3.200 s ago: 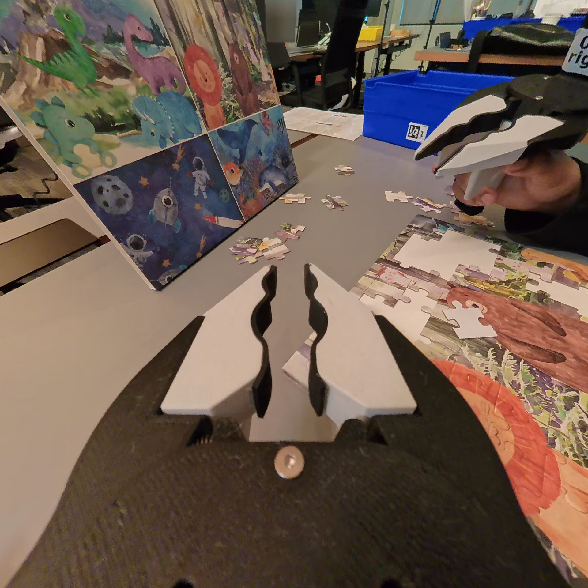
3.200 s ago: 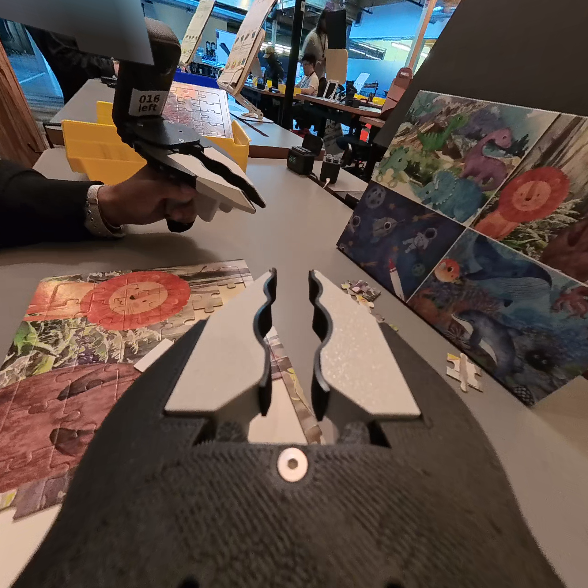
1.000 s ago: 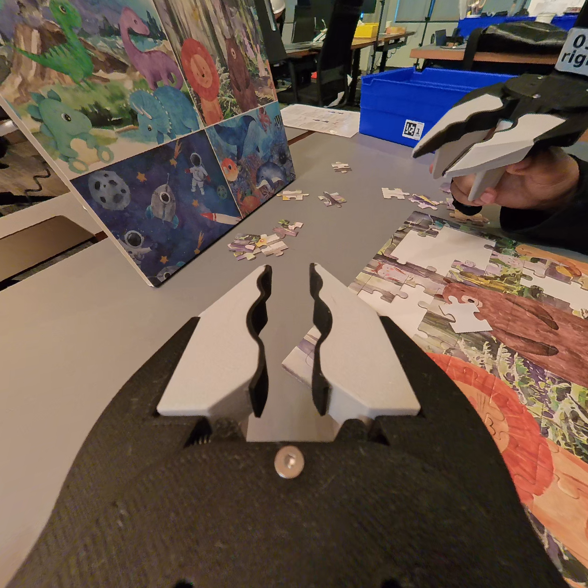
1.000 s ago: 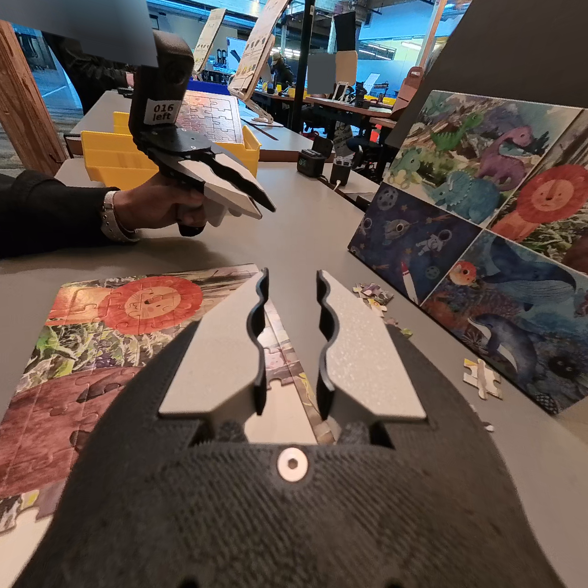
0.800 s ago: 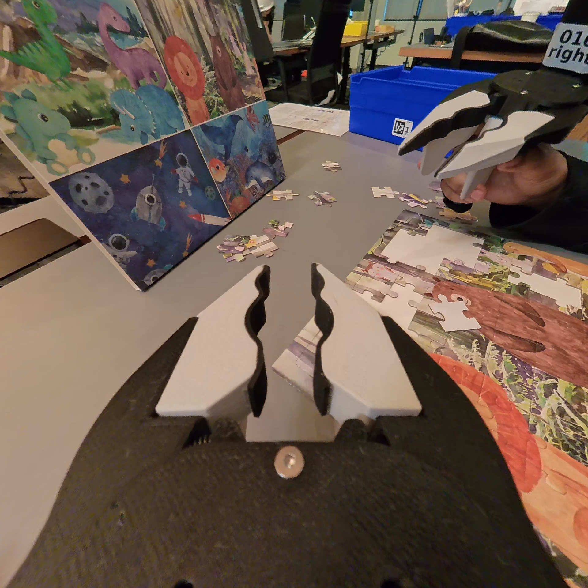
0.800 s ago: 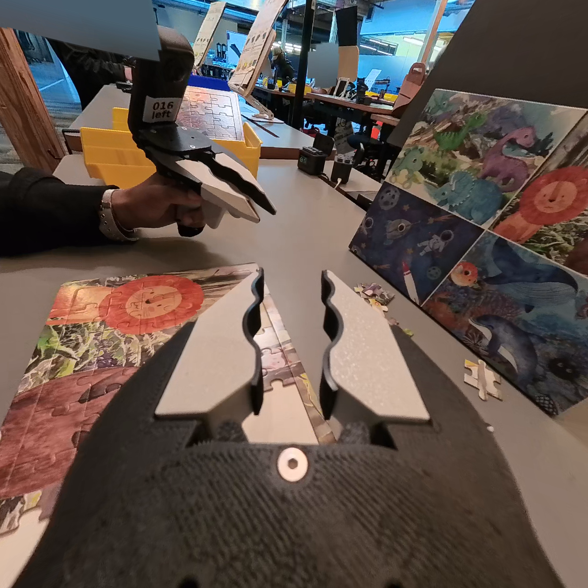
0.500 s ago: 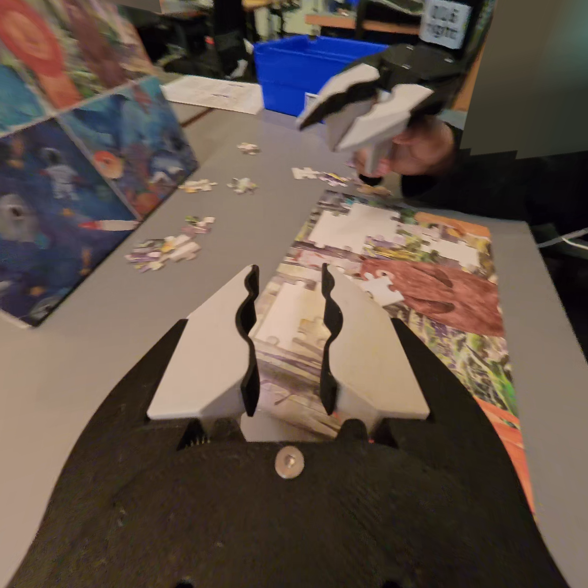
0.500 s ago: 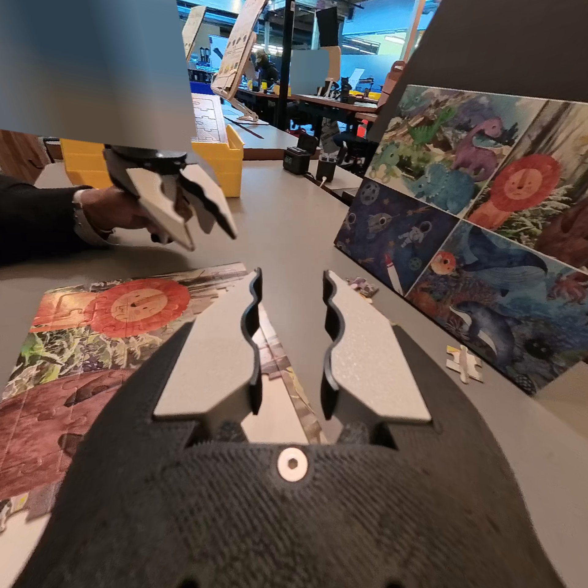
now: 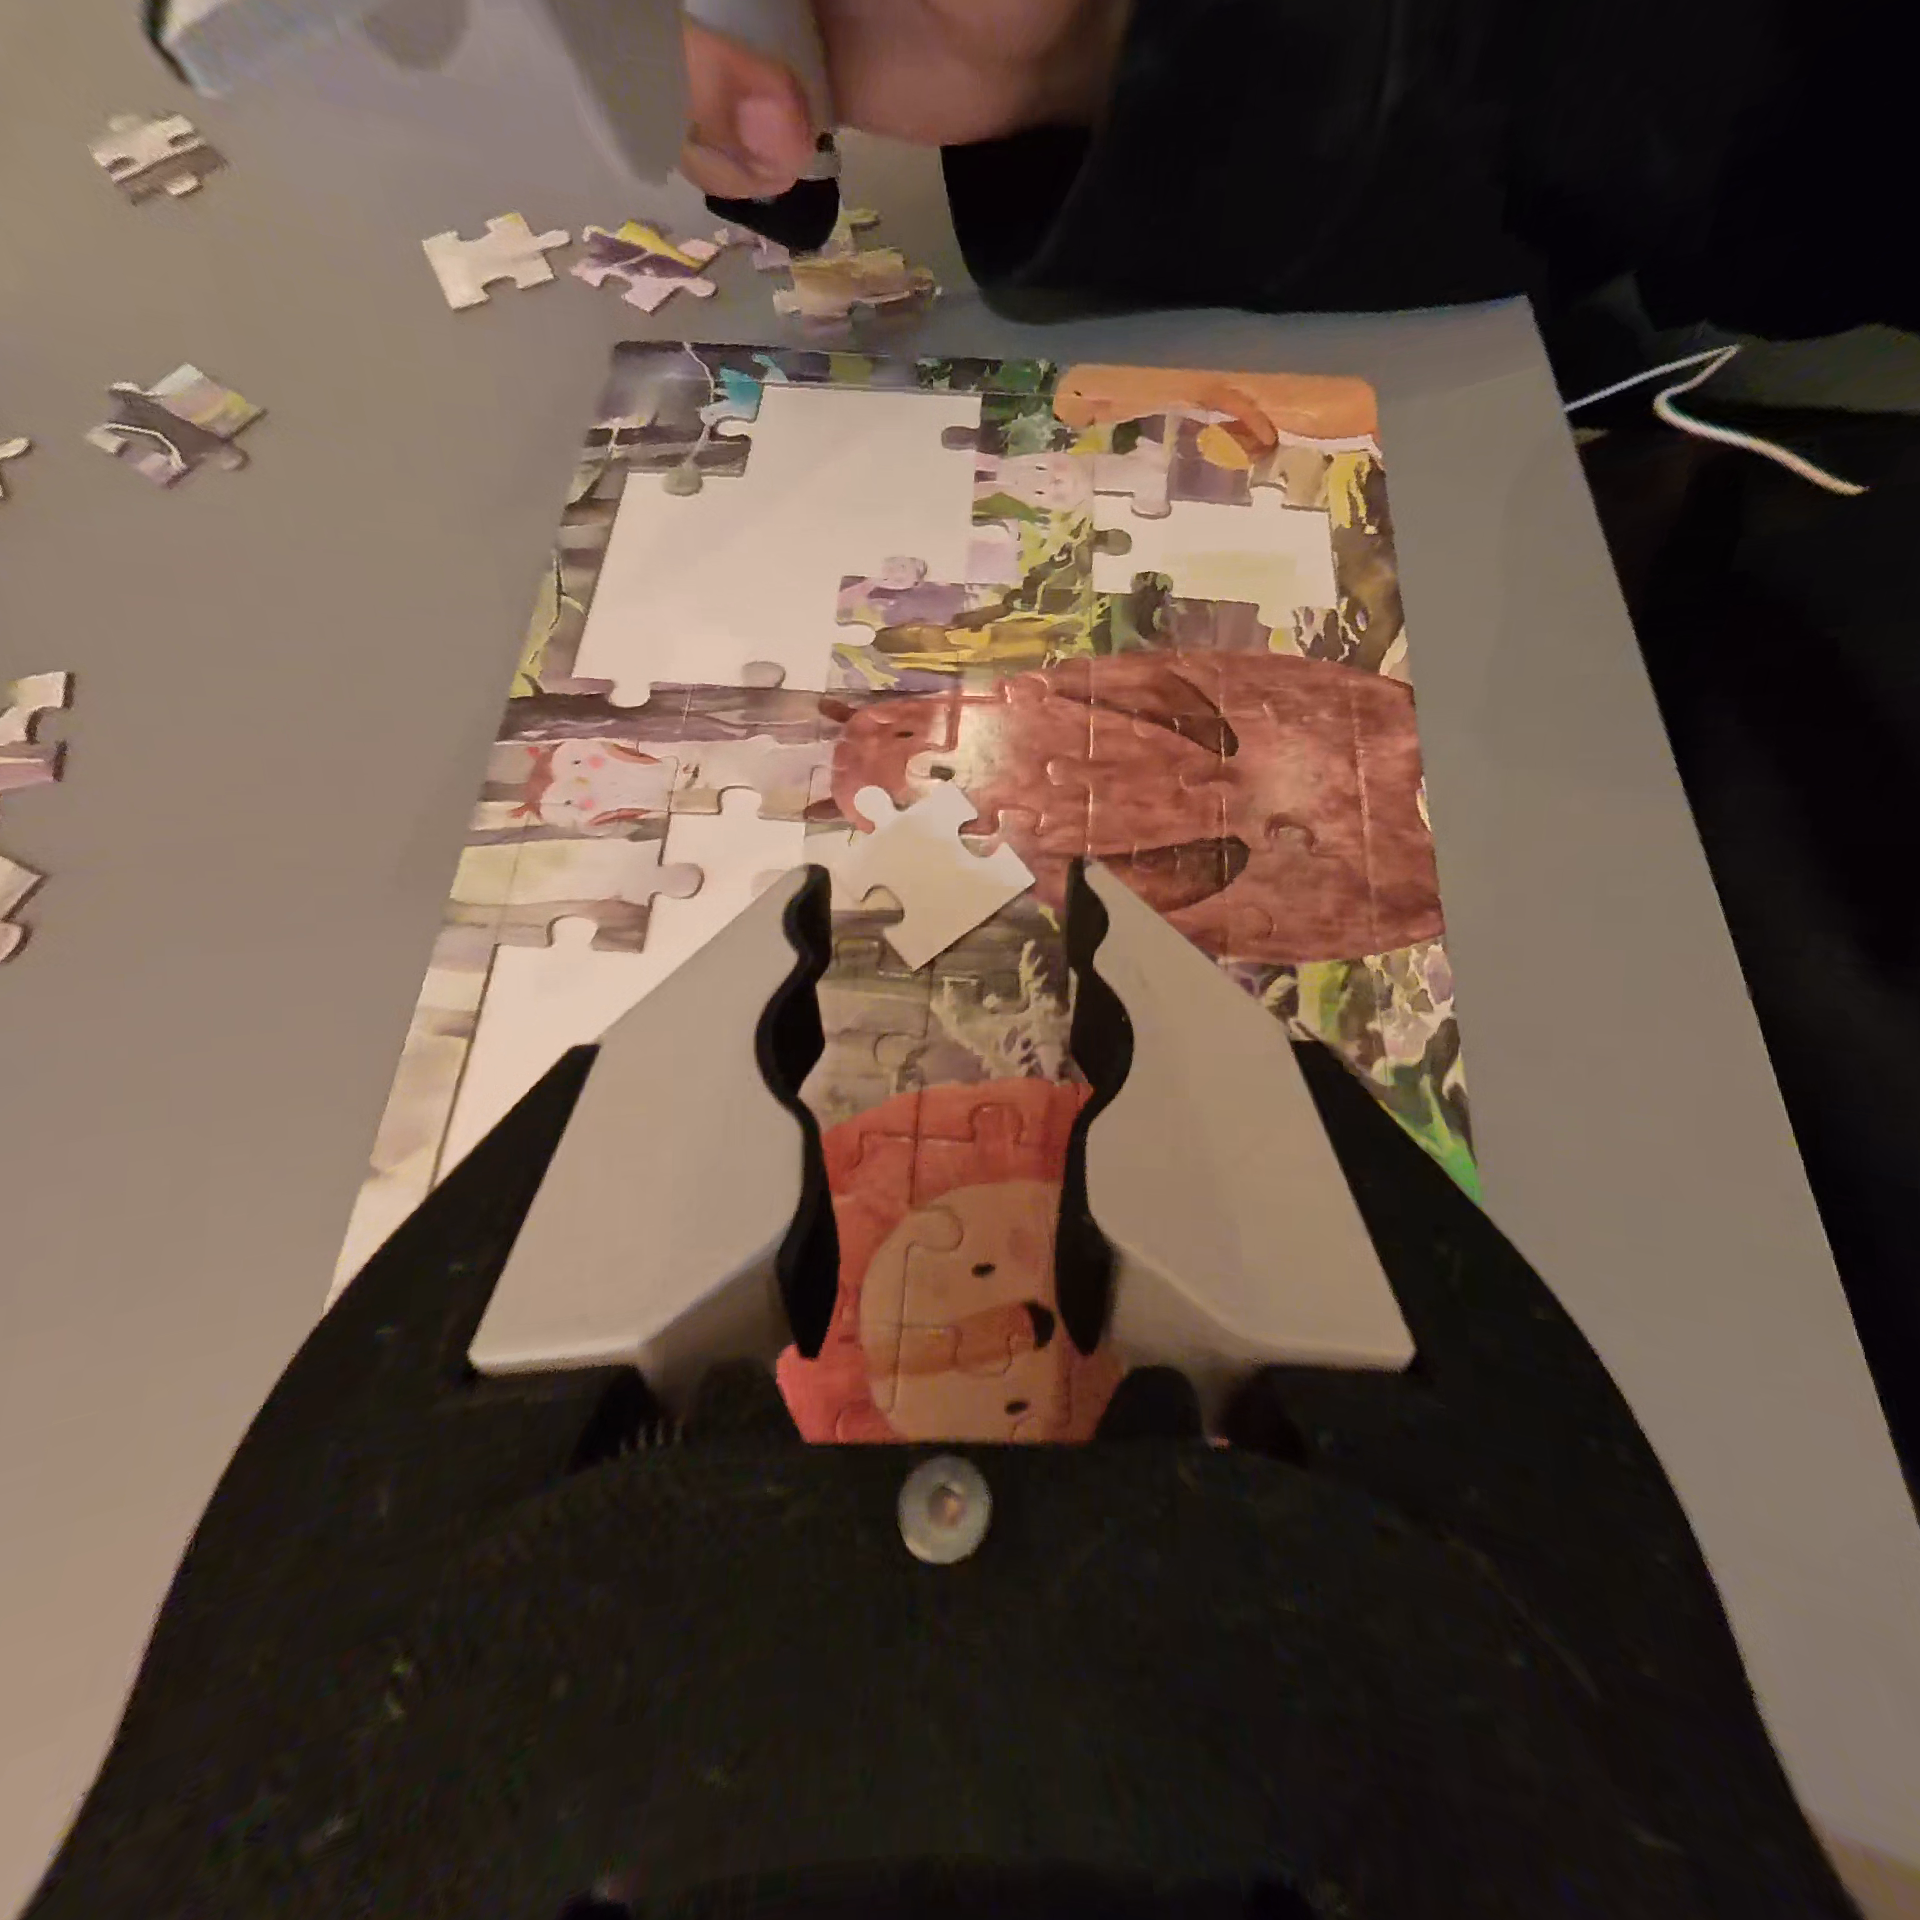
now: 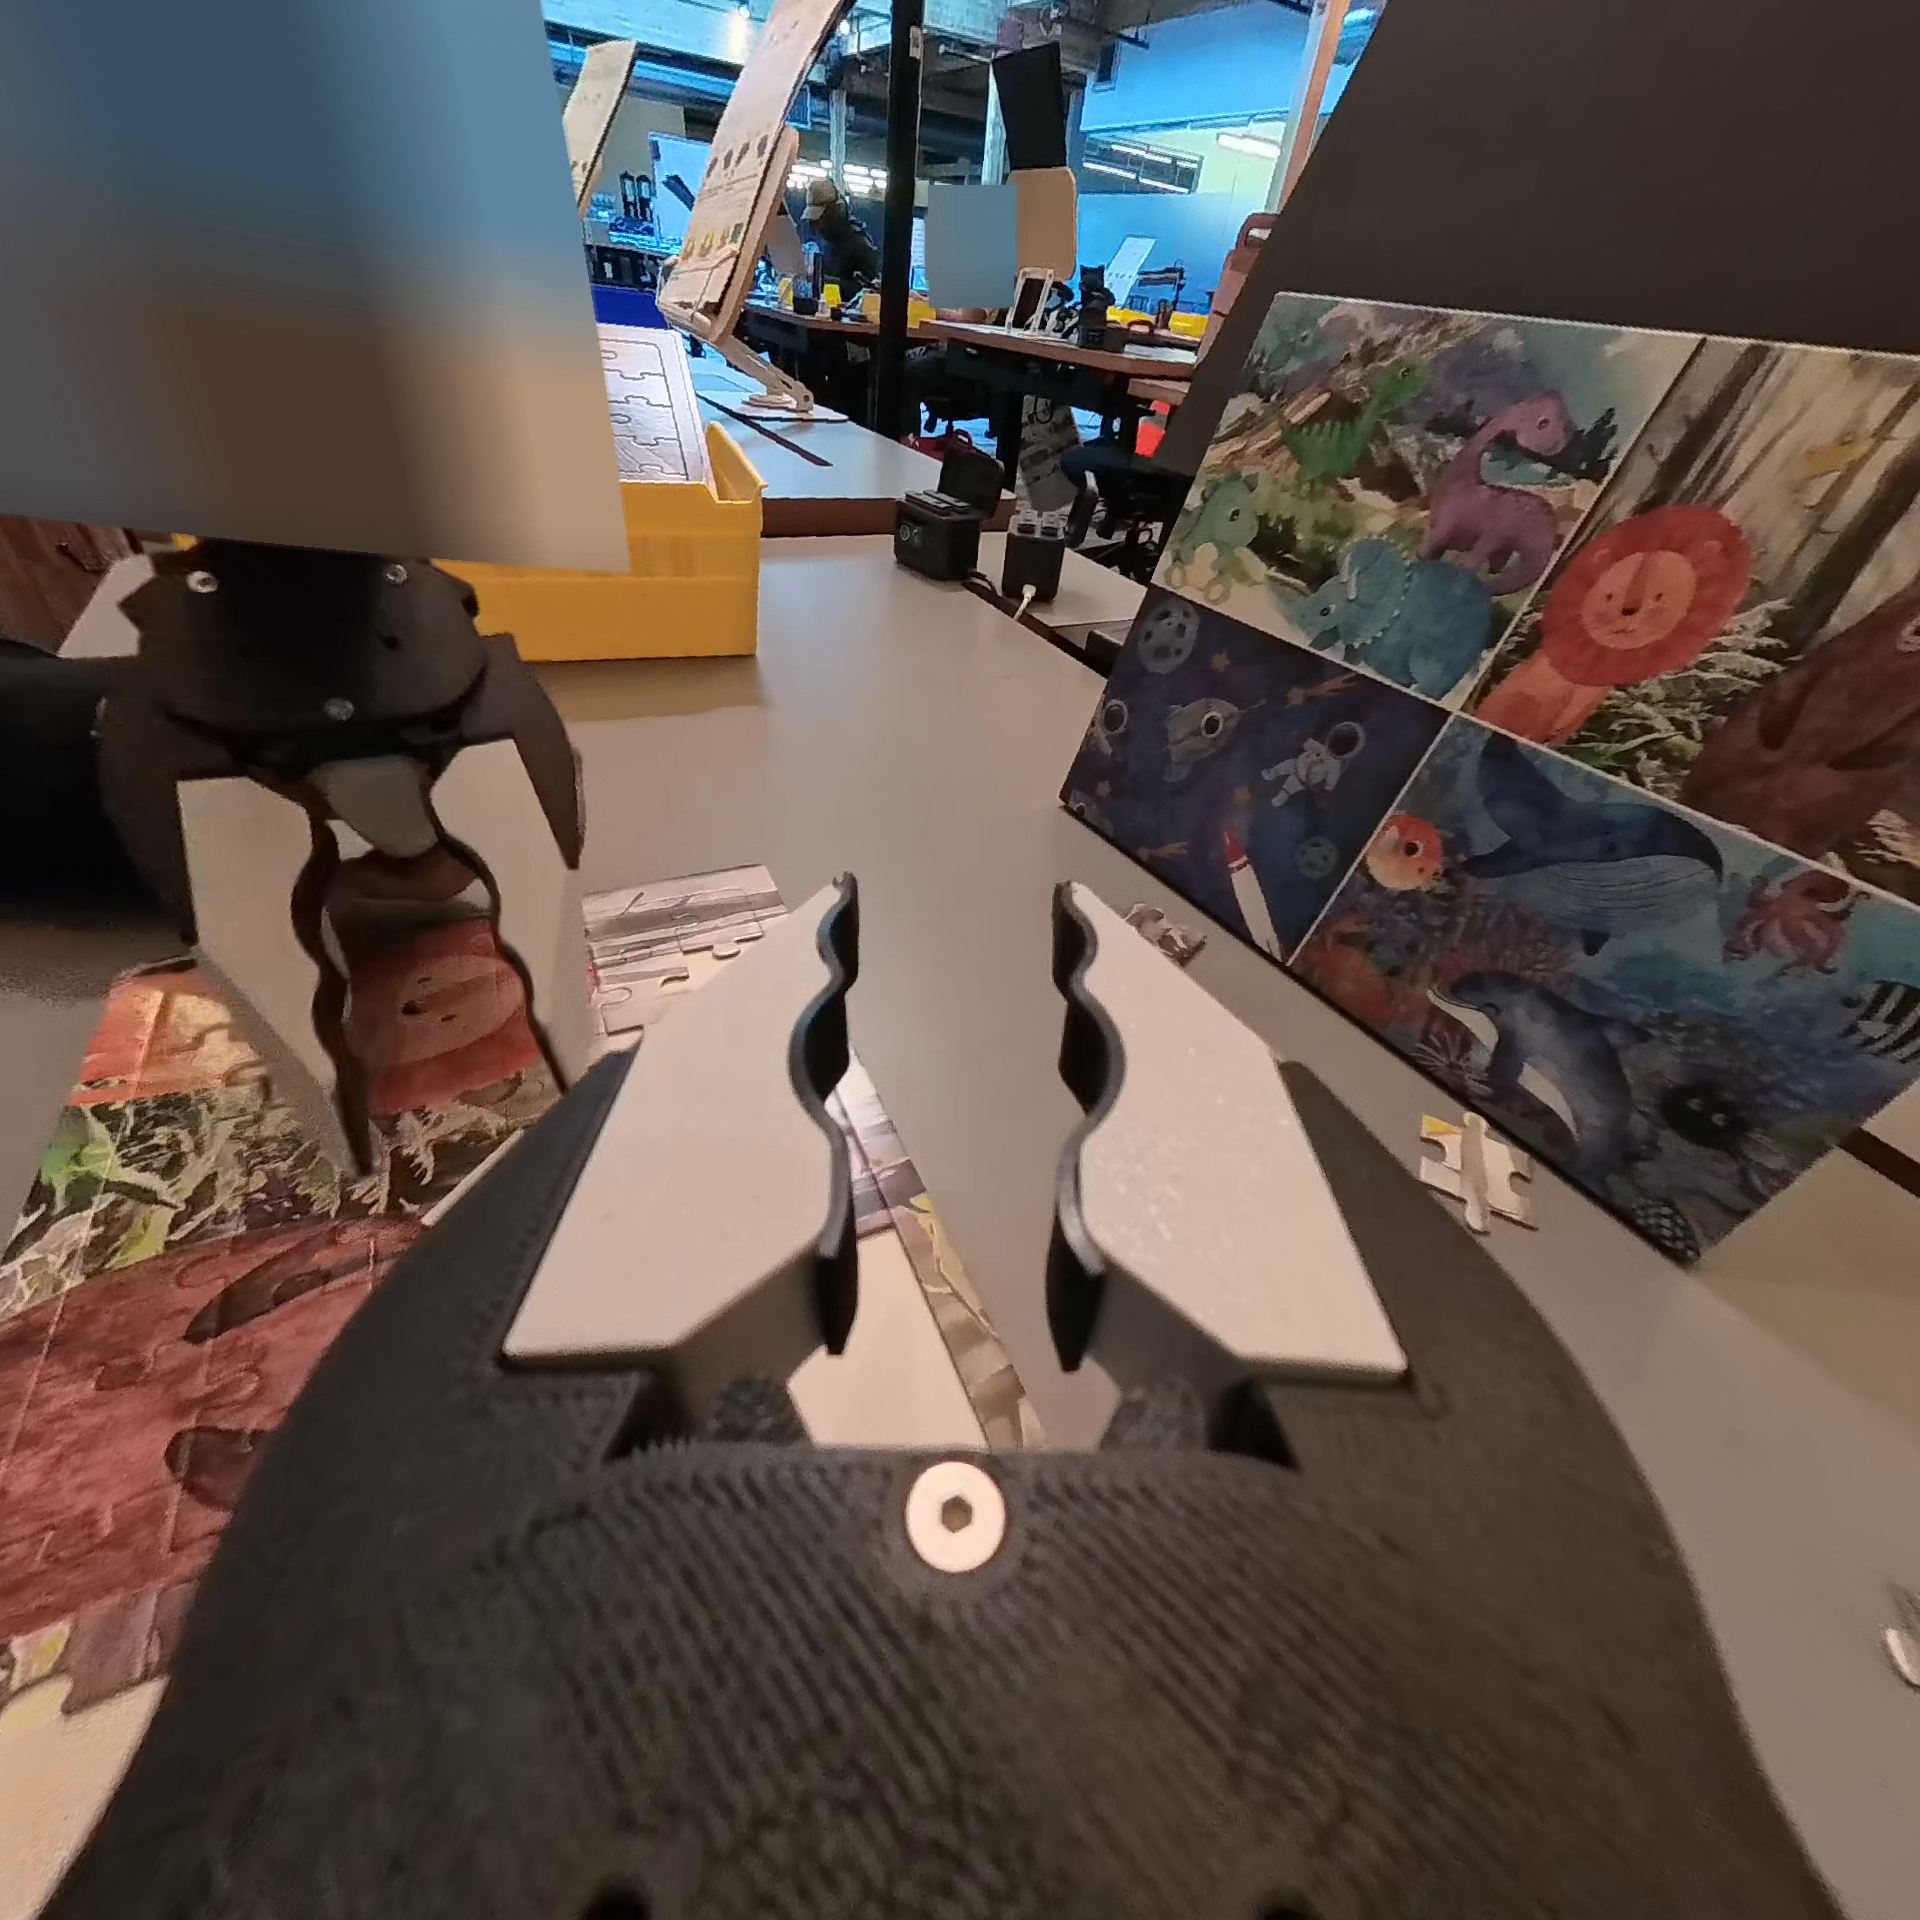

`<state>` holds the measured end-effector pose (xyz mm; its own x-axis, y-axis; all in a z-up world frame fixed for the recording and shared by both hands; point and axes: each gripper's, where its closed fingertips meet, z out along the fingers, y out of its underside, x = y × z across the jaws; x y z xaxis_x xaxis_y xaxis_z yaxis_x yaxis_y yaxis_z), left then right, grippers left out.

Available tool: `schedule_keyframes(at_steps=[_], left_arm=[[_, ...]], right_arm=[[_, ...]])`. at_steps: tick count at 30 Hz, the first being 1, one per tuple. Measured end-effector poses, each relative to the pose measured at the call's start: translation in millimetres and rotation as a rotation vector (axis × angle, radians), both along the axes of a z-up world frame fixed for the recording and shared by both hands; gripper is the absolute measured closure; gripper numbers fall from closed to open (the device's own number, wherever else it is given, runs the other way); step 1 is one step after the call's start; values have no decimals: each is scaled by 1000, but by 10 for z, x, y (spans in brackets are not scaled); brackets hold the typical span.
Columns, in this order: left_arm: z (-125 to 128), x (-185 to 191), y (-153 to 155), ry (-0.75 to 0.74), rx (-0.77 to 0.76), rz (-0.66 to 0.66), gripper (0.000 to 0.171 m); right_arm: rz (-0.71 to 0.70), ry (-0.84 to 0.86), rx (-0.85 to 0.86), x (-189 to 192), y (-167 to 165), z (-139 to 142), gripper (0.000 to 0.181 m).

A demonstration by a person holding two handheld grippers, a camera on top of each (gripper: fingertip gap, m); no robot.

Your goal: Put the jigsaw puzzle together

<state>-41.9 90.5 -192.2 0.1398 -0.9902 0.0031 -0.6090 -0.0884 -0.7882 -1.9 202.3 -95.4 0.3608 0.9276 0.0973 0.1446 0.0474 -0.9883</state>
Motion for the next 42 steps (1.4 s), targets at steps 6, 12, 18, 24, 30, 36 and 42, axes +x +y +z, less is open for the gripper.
schedule_keyframes(at_steps=[6, 12, 18, 24, 30, 36, 42], left_arm=[[-193, 118, -36, 108, -27, 51, 126], [-193, 117, -10, 125, 5, 80, 142], [-177, 101, -30, 133, 57, 49, 165], [-131, 111, 20, 95, 21, 96, 131], [-208, 60, 30, 149, 34, 97, 136], [-203, 62, 16, 160, 58, 83, 143], [-121, 77, 19, 123, 79, 79, 143]], right_arm=[[7, 1, -1, -11, -15, 3, 145], [21, 6, -12, -33, -37, -2, 145], [28, -7, -2, -61, -66, -12, 145], [26, 2, -1, -48, -64, 14, 145], [26, 3, 5, -46, -73, 29, 145], [28, 2, 6, -54, -80, 26, 145], [28, 4, 4, -51, -78, 27, 145]])
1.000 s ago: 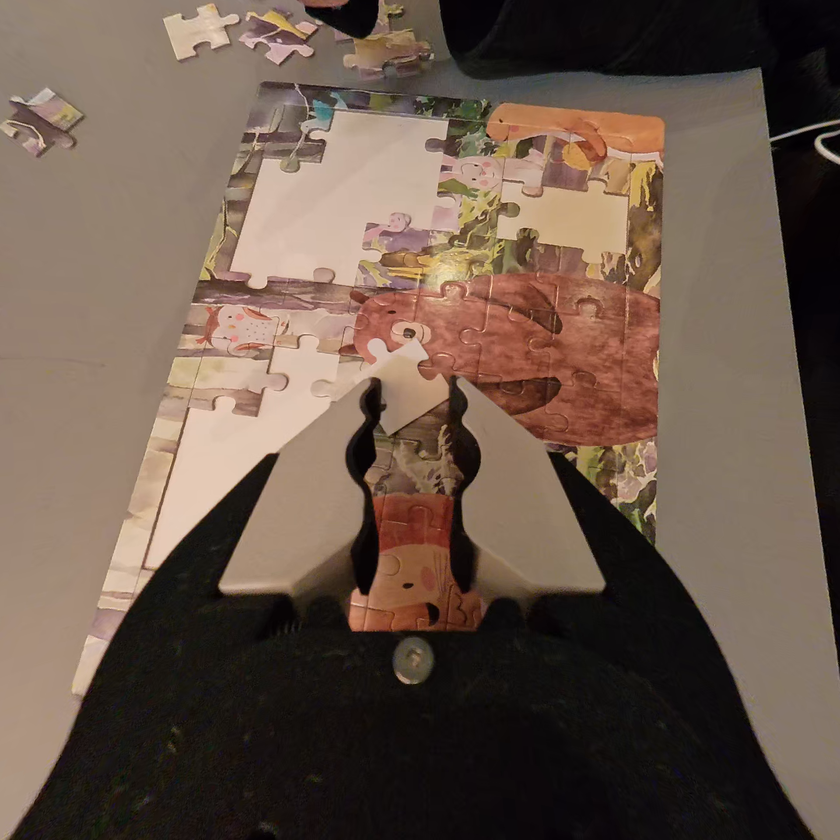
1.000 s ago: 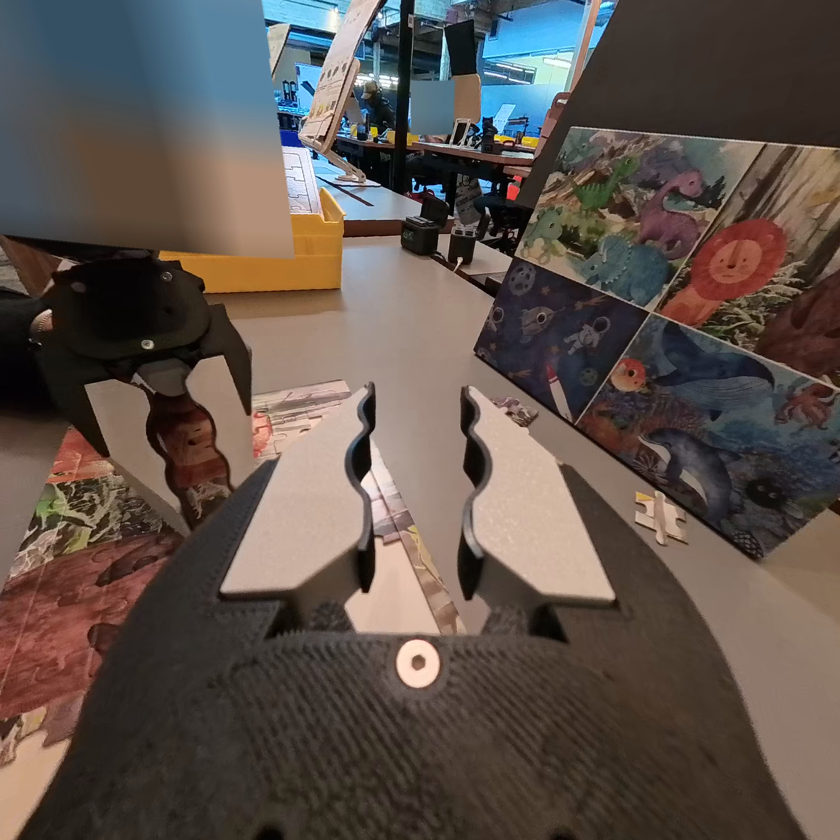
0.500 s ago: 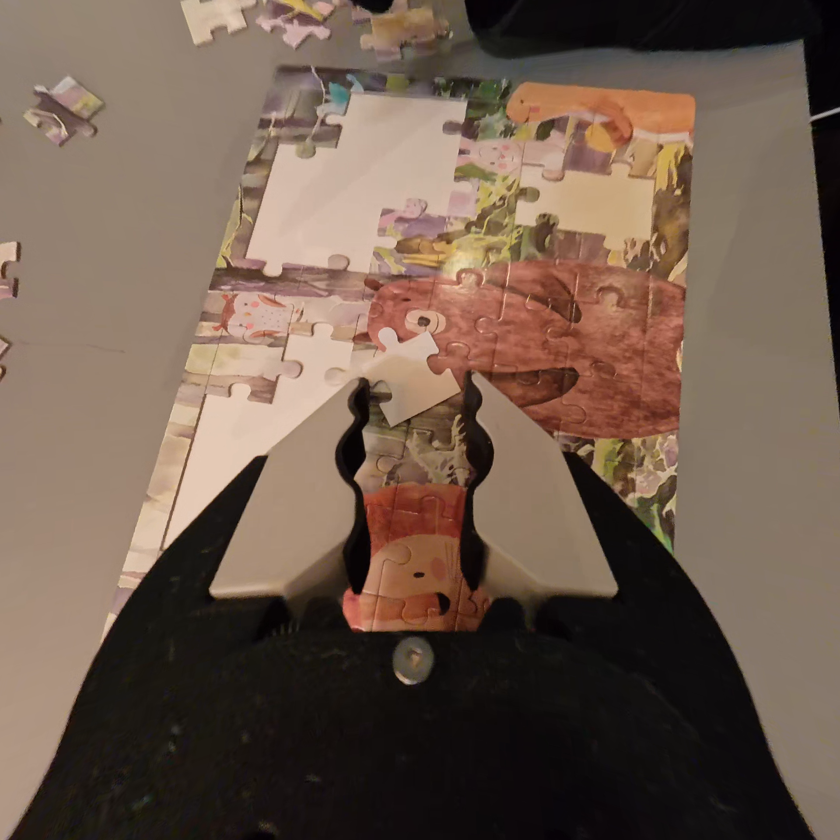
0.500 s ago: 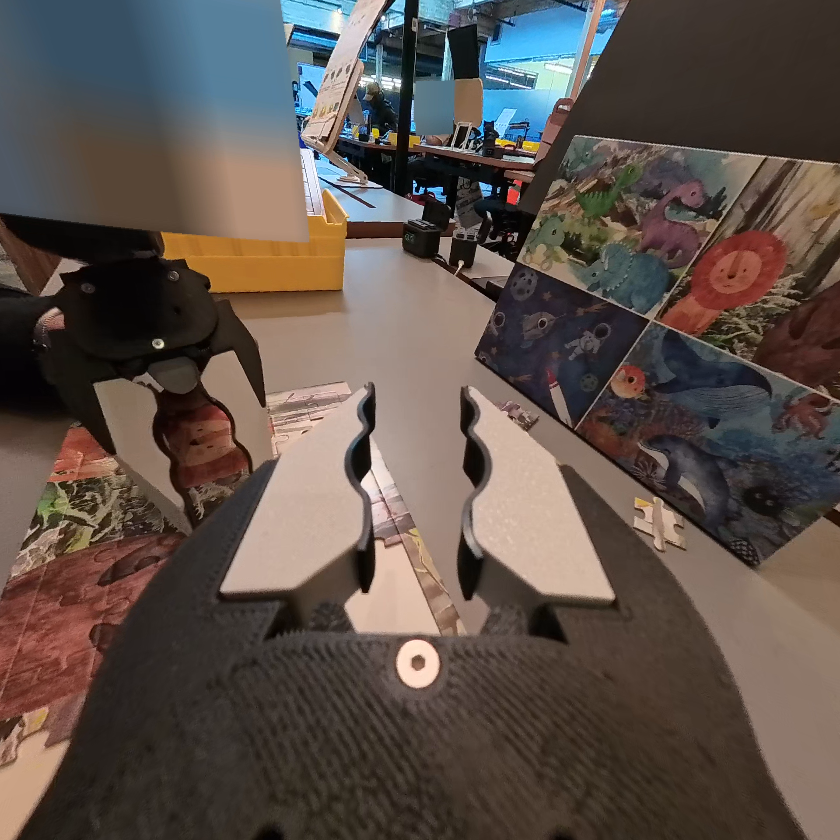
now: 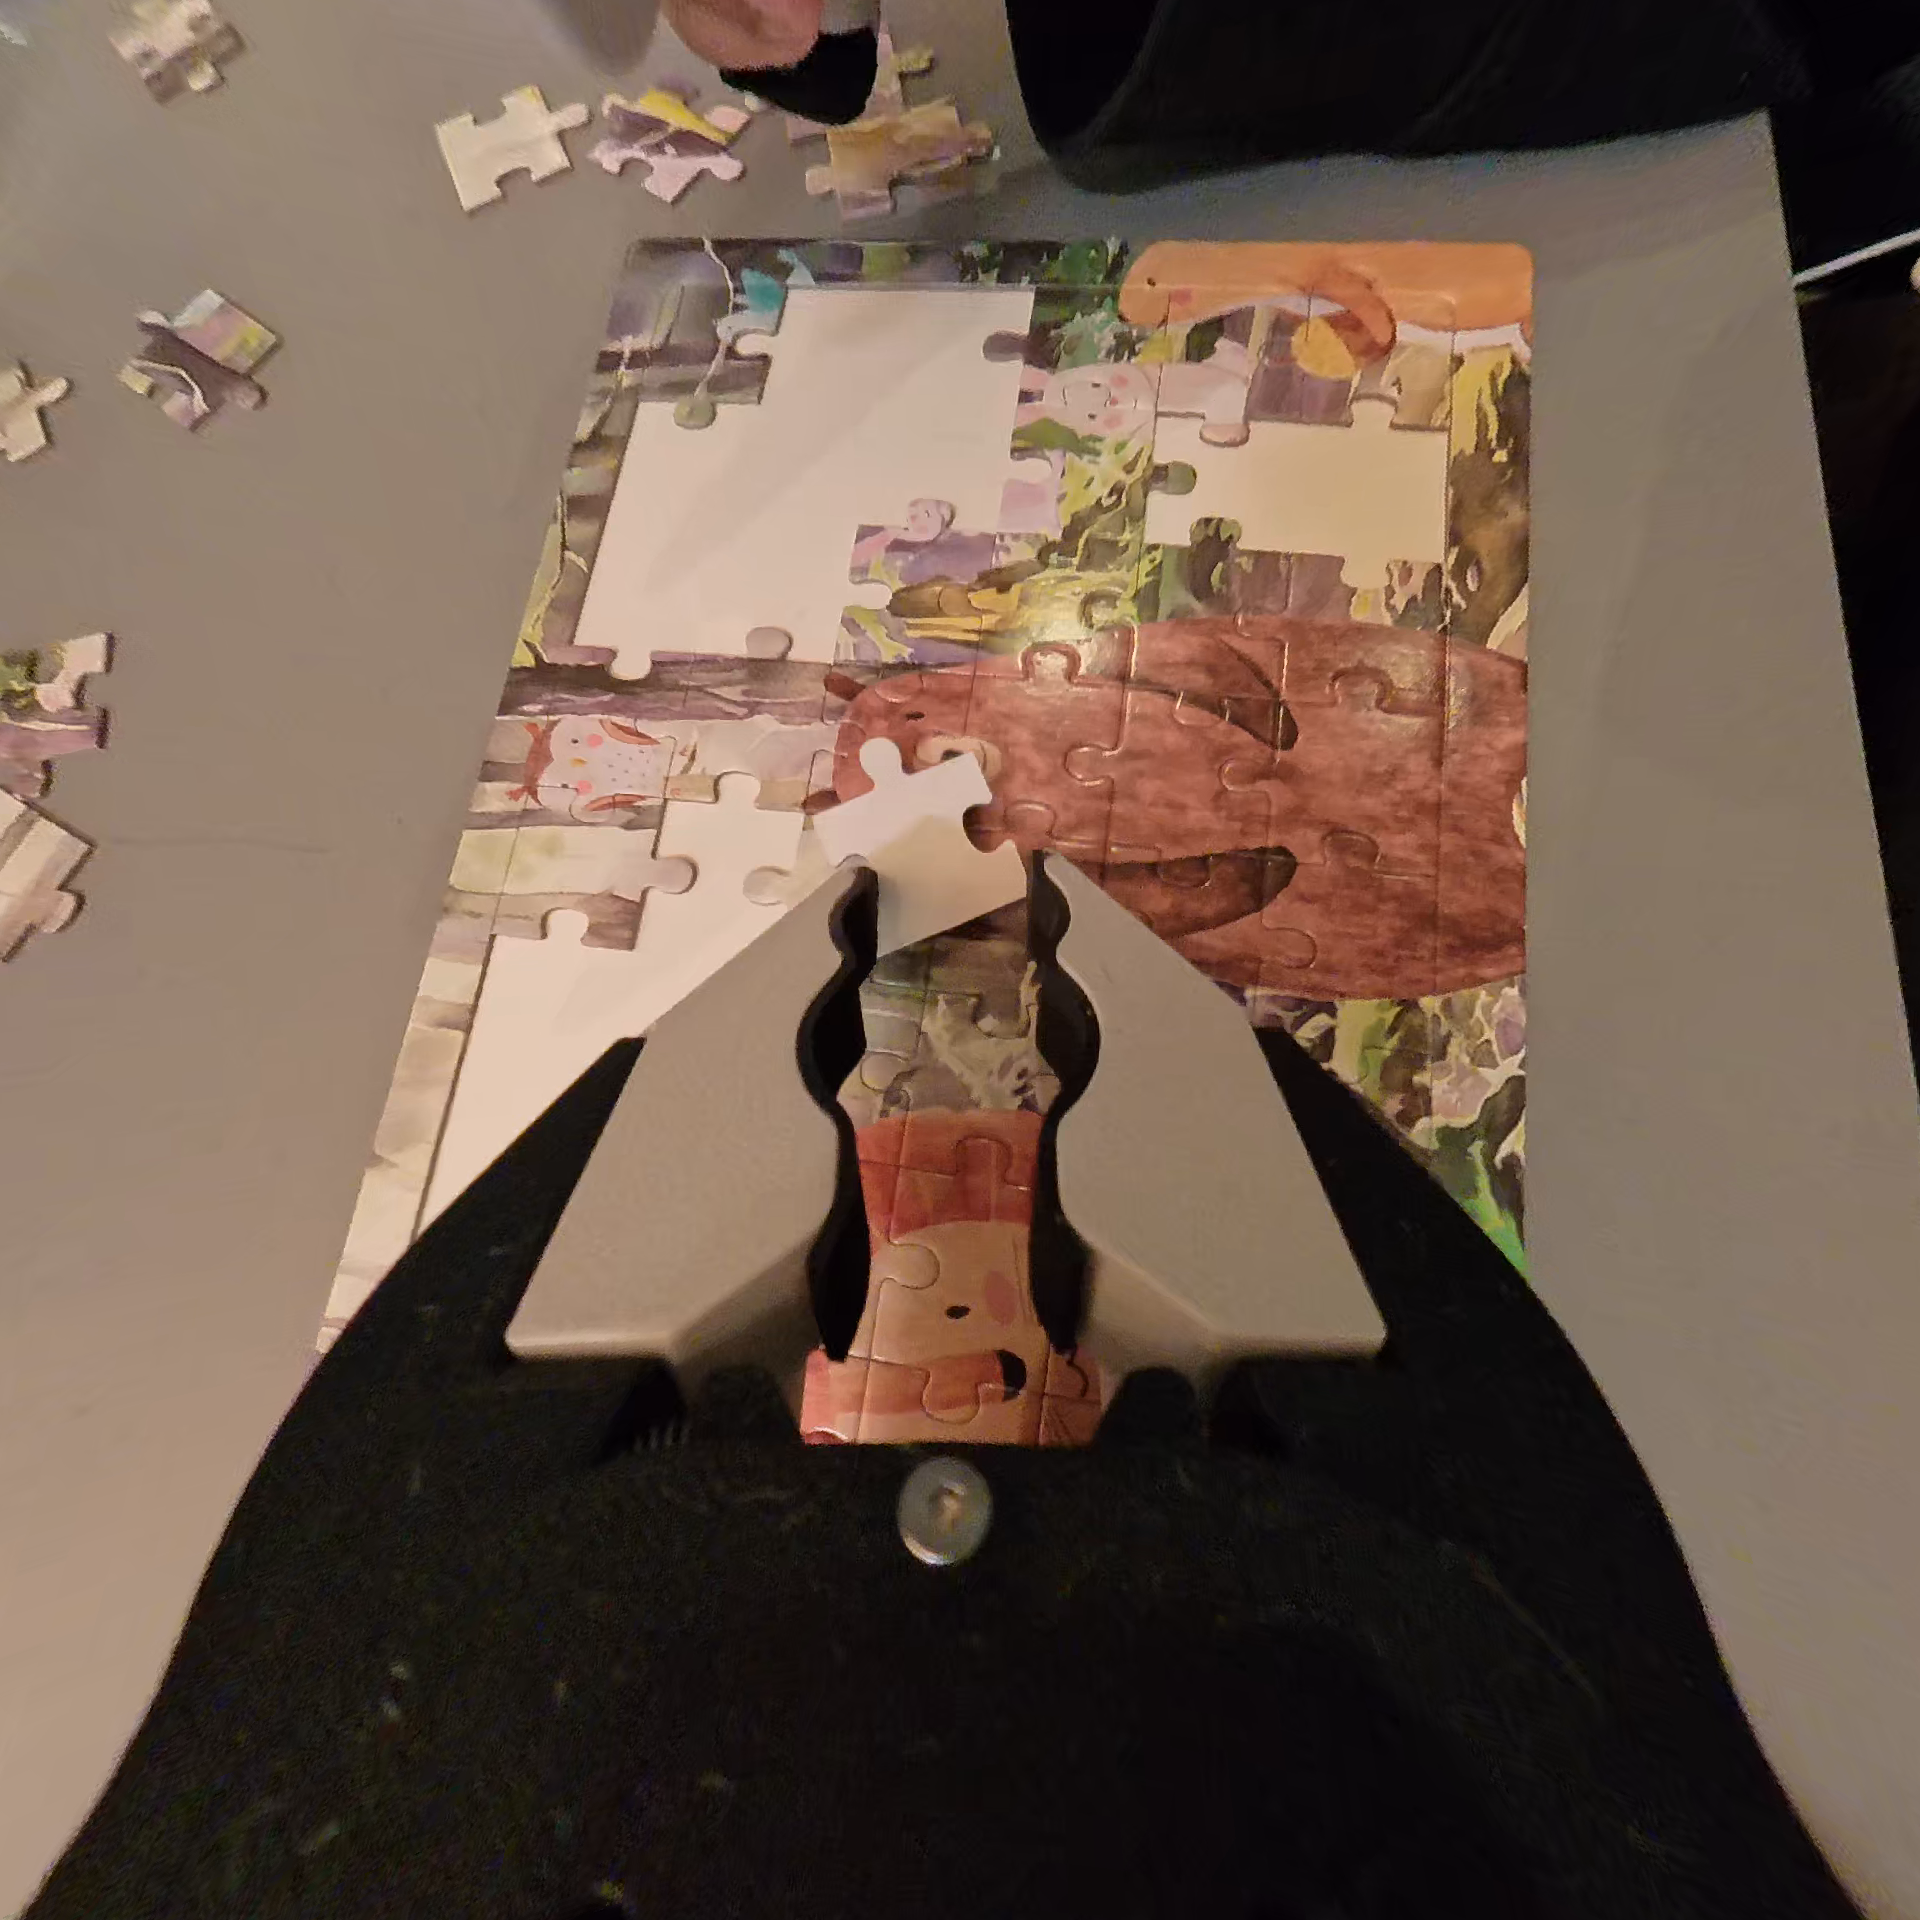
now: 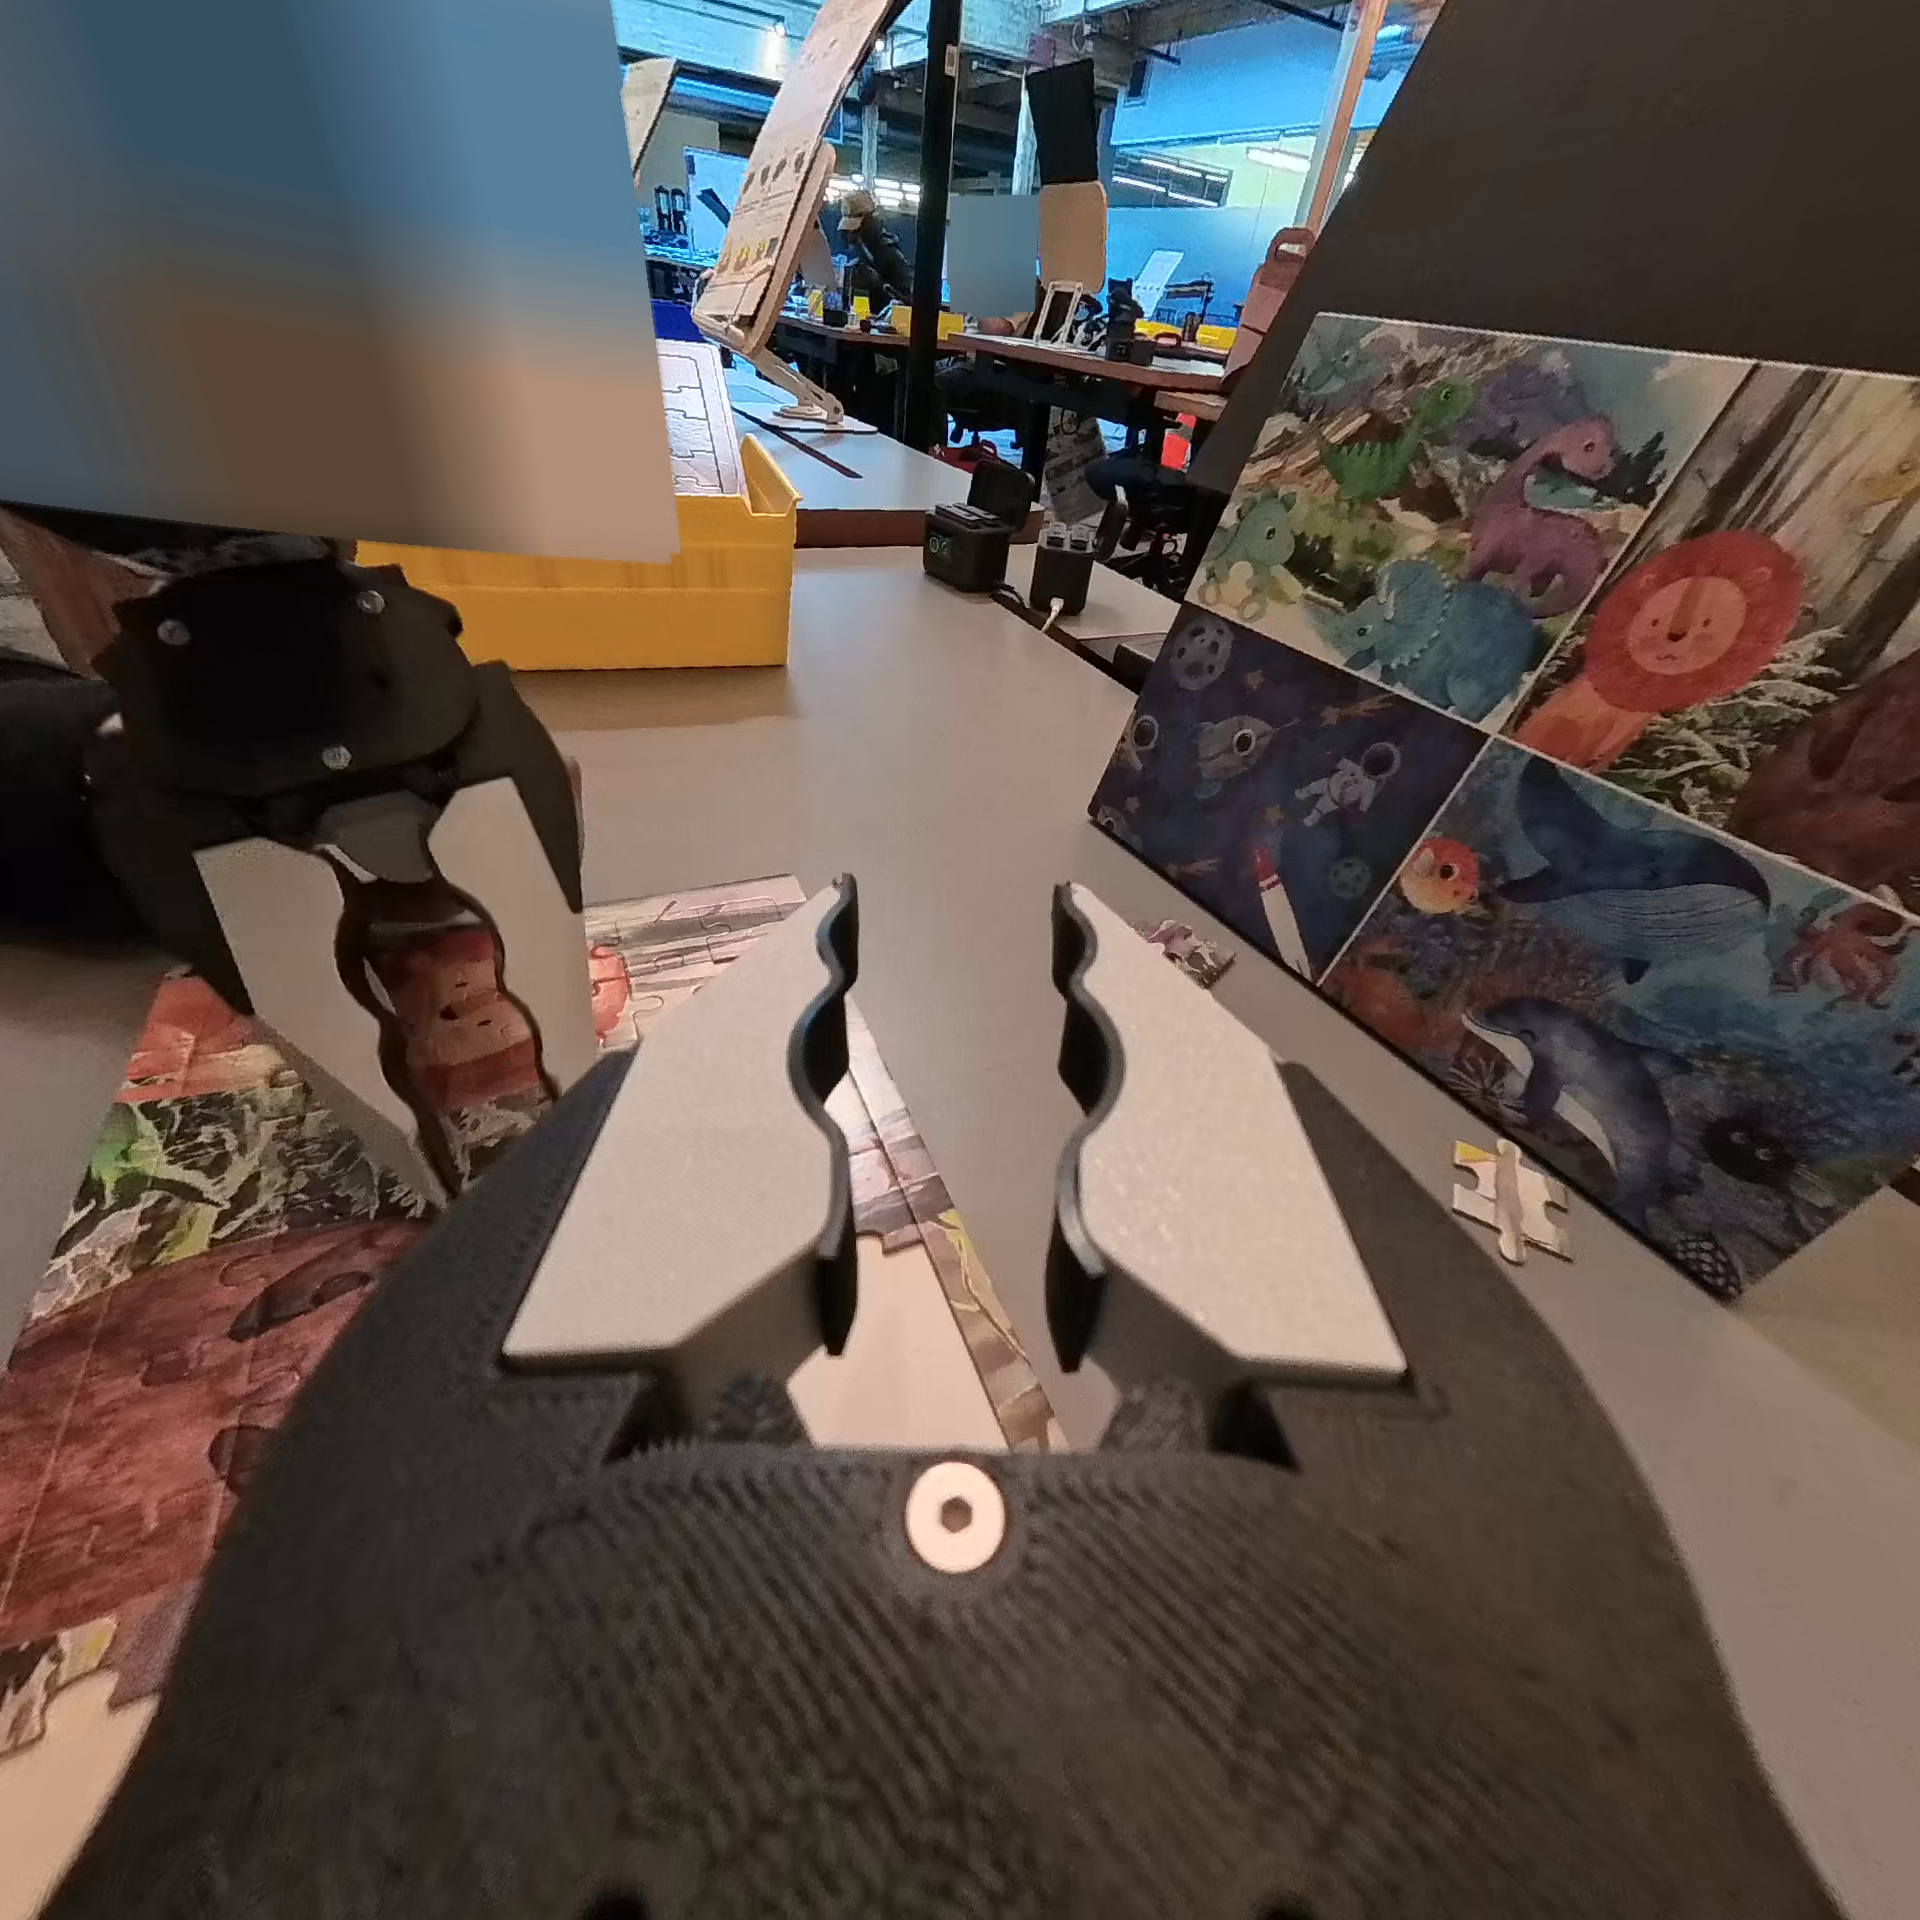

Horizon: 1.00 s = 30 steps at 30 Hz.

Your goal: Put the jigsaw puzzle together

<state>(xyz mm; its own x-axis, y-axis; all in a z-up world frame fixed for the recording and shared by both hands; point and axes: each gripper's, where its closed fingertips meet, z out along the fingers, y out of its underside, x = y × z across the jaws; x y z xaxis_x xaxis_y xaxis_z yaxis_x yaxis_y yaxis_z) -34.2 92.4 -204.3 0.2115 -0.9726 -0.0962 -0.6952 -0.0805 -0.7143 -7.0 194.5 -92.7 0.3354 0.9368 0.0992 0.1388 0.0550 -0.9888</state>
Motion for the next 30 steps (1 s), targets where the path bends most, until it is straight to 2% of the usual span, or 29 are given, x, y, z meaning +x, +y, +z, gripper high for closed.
schedule_keyframes(at_steps=[5, 10, 14, 19, 24, 30], left_arm=[[253, -18, 76, -153, -10, 36, 143], [706, -156, 232, -468, -114, 113, 142], [1011, -303, 295, -721, -262, 125, 143], [1254, -337, 205, -967, -549, 19, 142], [1376, -341, 80, -1106, -857, -133, 142], [1313, -242, -39, -1079, -1020, -210, 142]], right_arm=[[3, 6, 9, -1, -17, 25, 145], [28, 19, 56, -30, -105, 93, 147], [101, 28, 67, -139, -280, 106, 147], [222, 63, 41, -314, -552, 105, 145], [330, 134, -24, -390, -753, 175, 139], [406, 182, -109, -416, -851, 200, 140]])
